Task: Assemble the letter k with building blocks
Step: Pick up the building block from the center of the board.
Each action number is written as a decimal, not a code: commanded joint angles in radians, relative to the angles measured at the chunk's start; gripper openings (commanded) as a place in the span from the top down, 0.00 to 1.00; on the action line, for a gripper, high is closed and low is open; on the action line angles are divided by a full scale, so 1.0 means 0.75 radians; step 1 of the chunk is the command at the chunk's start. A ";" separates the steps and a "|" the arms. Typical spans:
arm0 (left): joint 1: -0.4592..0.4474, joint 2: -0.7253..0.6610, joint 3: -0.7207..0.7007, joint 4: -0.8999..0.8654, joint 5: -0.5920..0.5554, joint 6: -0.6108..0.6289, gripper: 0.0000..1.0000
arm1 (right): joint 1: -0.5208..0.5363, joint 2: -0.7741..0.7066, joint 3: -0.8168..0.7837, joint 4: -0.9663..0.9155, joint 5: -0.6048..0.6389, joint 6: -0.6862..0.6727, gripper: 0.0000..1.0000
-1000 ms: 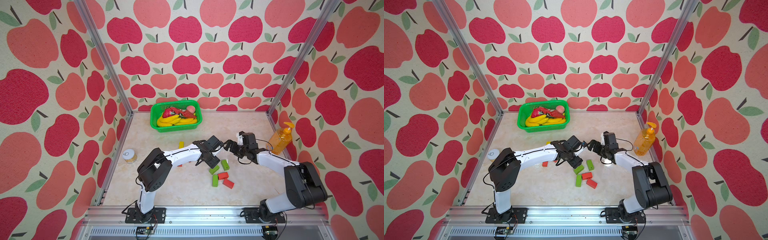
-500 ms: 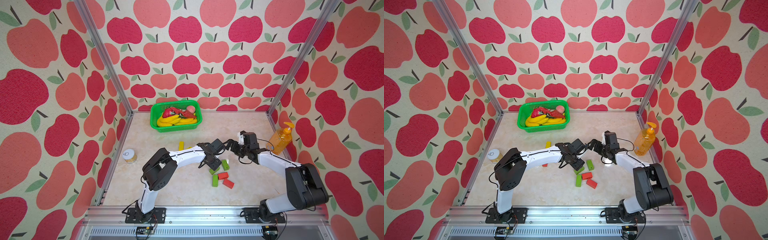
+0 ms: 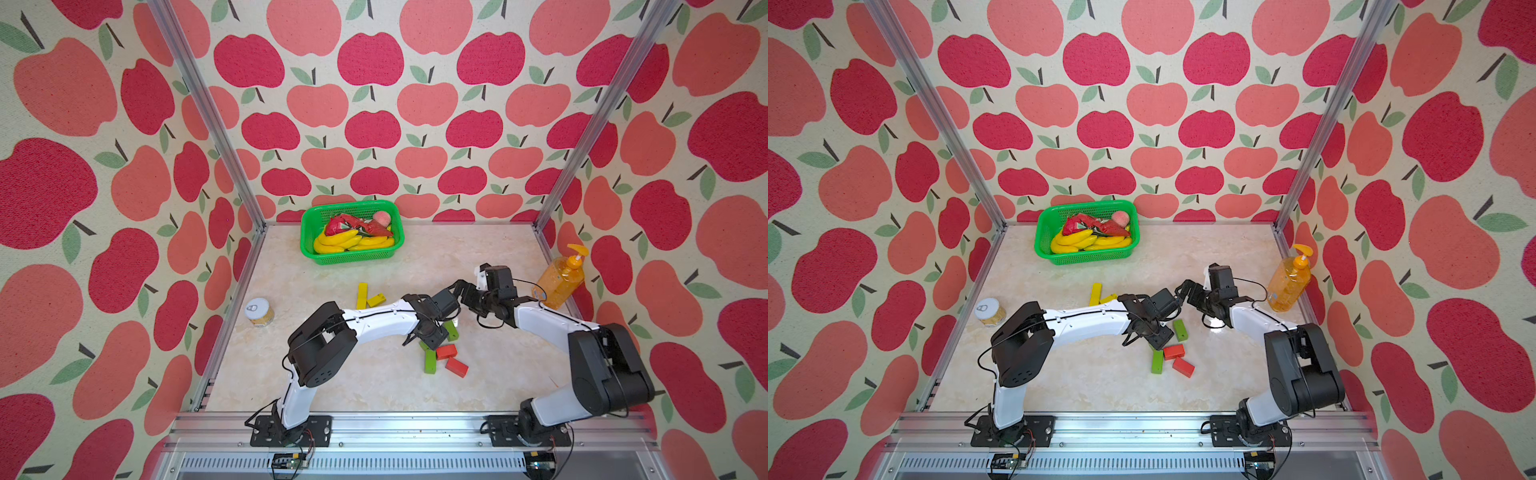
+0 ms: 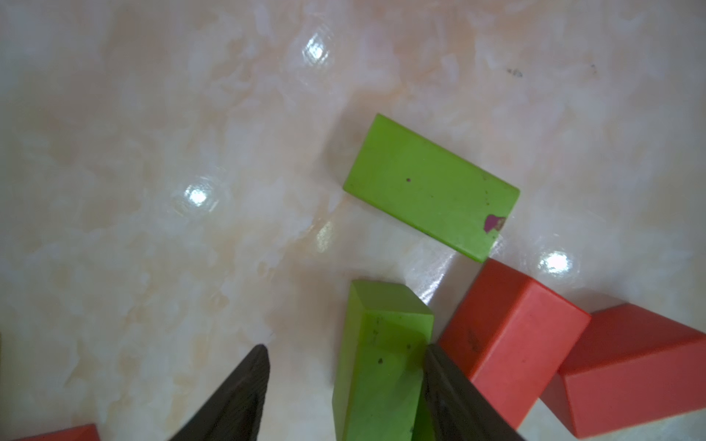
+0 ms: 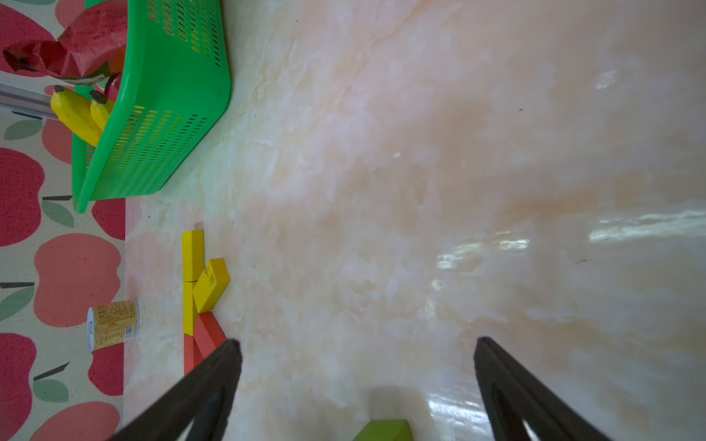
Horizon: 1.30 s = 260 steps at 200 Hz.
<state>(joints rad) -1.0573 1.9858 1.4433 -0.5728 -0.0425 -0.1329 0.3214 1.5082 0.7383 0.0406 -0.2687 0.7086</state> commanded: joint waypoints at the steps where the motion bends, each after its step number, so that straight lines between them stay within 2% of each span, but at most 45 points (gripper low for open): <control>1: -0.023 -0.046 -0.025 -0.053 0.000 0.026 0.33 | 0.010 0.016 0.029 -0.013 -0.011 0.002 0.02; 109: 0.009 0.051 0.006 -0.082 -0.040 0.026 0.35 | 0.009 0.011 0.049 -0.046 -0.011 -0.008 0.02; 124: 0.025 0.064 0.003 -0.072 -0.035 0.027 0.41 | 0.009 0.002 0.049 -0.048 -0.016 -0.012 0.02; 139: 0.039 0.067 -0.001 -0.063 -0.004 0.018 0.53 | 0.009 -0.006 0.046 -0.054 0.011 -0.014 0.02; 159: 0.047 0.061 -0.012 -0.056 0.004 0.004 0.56 | 0.009 -0.002 0.042 -0.045 0.007 -0.016 0.02; 176: 0.050 0.044 -0.022 -0.051 0.021 -0.002 0.69 | 0.003 0.015 0.051 -0.059 0.009 -0.013 0.02; 202: 0.073 -0.002 -0.049 -0.033 0.003 -0.017 0.80 | 0.001 0.011 0.049 -0.058 0.004 -0.010 0.02; 260: 0.219 -0.087 -0.034 -0.002 0.059 -0.147 0.82 | -0.001 0.002 0.053 -0.064 0.003 -0.006 0.02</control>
<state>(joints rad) -0.9348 1.9686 1.4101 -0.5926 -0.0113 -0.1844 0.3229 1.5227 0.7498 0.0235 -0.2707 0.7082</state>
